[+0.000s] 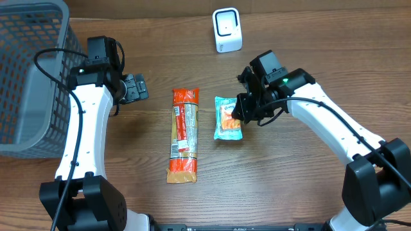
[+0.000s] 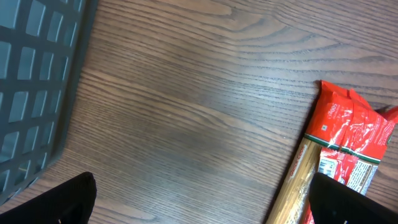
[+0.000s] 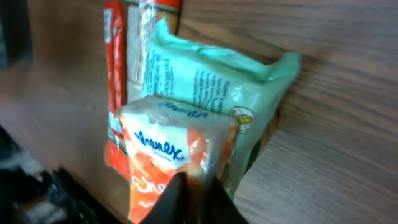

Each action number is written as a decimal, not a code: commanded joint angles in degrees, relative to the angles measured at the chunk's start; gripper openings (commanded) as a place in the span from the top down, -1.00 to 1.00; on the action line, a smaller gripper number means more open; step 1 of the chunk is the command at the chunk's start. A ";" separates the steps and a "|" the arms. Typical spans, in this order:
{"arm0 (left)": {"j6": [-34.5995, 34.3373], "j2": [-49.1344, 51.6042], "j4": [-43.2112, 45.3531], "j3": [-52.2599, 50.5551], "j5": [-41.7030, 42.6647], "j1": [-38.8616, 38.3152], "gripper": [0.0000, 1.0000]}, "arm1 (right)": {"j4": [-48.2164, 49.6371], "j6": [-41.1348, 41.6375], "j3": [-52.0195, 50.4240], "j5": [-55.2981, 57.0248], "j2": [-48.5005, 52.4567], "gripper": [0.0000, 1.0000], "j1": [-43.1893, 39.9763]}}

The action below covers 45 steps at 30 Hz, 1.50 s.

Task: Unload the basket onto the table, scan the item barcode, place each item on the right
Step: 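Lift the Kleenex pack and carry it rightward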

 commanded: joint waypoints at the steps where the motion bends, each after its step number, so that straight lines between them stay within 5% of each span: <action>1: 0.50 0.04 0.04 -0.39 -0.31 0.22 -1.00 | 0.13 -0.02 -0.81 0.74 -1.22 0.92 0.81; 12: 0.50 0.04 0.04 -0.39 -0.31 0.04 -1.00 | 0.31 -0.31 0.52 -15.80 -8.48 0.93 -5.60; 21: 0.52 0.04 0.07 -0.39 -0.31 0.17 -1.00 | -0.28 -13.44 0.52 -63.80 -9.86 0.92 -14.86; 31: 0.50 0.04 0.04 -0.39 -0.31 0.22 -0.99 | -6.40 -14.88 0.57 -63.82 -13.33 0.92 -19.82; 45: 0.52 0.04 0.04 -0.39 -0.31 0.20 -0.99 | -6.80 -13.07 0.55 -63.80 -37.73 0.93 -30.45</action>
